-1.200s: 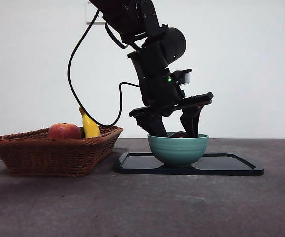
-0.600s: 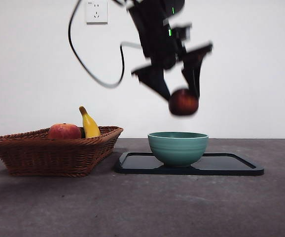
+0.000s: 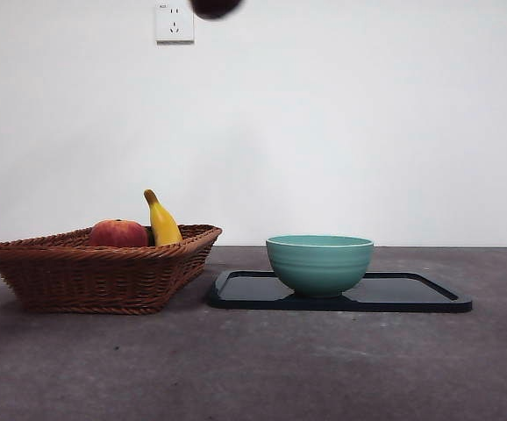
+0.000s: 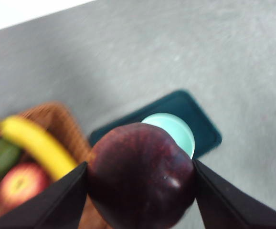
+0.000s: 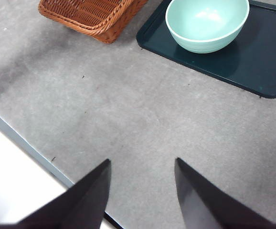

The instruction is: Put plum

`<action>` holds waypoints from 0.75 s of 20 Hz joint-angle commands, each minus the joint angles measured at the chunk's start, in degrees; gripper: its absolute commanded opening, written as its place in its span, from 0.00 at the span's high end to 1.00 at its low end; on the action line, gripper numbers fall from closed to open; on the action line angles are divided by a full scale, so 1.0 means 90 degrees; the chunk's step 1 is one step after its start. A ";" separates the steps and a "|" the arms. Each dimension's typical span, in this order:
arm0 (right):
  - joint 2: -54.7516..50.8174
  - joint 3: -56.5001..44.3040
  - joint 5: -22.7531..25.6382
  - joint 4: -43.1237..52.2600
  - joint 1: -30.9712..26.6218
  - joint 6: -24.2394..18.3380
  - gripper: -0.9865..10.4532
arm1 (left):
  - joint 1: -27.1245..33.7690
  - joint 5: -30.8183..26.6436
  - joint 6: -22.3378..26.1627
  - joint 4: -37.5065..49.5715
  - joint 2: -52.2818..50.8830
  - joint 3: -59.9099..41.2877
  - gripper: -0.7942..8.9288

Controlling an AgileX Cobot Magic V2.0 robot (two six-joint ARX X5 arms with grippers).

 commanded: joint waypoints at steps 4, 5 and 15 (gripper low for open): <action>0.0036 0.0034 0.0027 0.0066 0.0056 -0.0080 0.73 | 0.0274 -0.0027 0.0226 -0.0714 -0.0500 0.0010 0.67; 0.0036 0.0034 0.0027 0.0066 0.0056 -0.0083 0.73 | 0.0311 -0.0027 0.0226 -0.0741 -0.0593 -0.0134 0.67; 0.0036 0.0034 0.0024 0.0080 0.0056 -0.0100 0.73 | 0.0855 -0.0549 0.0175 0.2110 -0.2220 -0.4750 0.67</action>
